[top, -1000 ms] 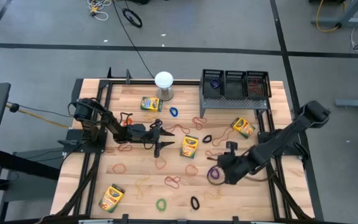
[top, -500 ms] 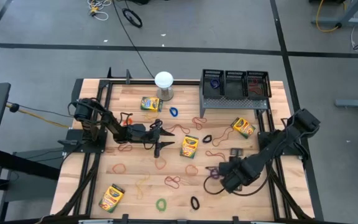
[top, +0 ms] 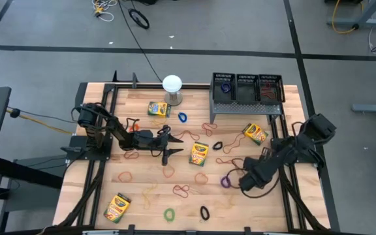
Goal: Pick & Place Office Desk Supplies
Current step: Put the green spring keychain into the left black basket on the shelf
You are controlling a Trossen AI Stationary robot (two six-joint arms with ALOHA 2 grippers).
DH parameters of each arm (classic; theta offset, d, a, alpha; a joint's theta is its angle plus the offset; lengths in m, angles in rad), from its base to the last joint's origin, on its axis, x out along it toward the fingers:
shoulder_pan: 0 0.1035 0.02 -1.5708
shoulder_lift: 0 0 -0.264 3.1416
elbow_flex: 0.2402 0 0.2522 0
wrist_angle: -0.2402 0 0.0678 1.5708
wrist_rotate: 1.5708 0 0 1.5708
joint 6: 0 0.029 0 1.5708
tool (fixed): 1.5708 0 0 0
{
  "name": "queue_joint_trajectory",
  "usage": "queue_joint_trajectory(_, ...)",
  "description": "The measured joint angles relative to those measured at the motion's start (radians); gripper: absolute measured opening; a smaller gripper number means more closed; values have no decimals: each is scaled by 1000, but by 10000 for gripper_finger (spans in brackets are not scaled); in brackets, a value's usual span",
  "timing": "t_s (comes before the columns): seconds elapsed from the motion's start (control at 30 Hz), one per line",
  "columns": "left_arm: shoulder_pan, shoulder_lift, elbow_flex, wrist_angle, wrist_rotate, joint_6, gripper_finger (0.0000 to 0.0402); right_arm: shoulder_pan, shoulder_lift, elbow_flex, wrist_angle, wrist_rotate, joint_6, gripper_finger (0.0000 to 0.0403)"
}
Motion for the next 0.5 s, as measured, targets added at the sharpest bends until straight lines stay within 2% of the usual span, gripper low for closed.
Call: queue_joint_trajectory(0.5, 0, 0, 0, 0, 0, 0, 176, -59, -1, -55, 97, -42, -163, 101)
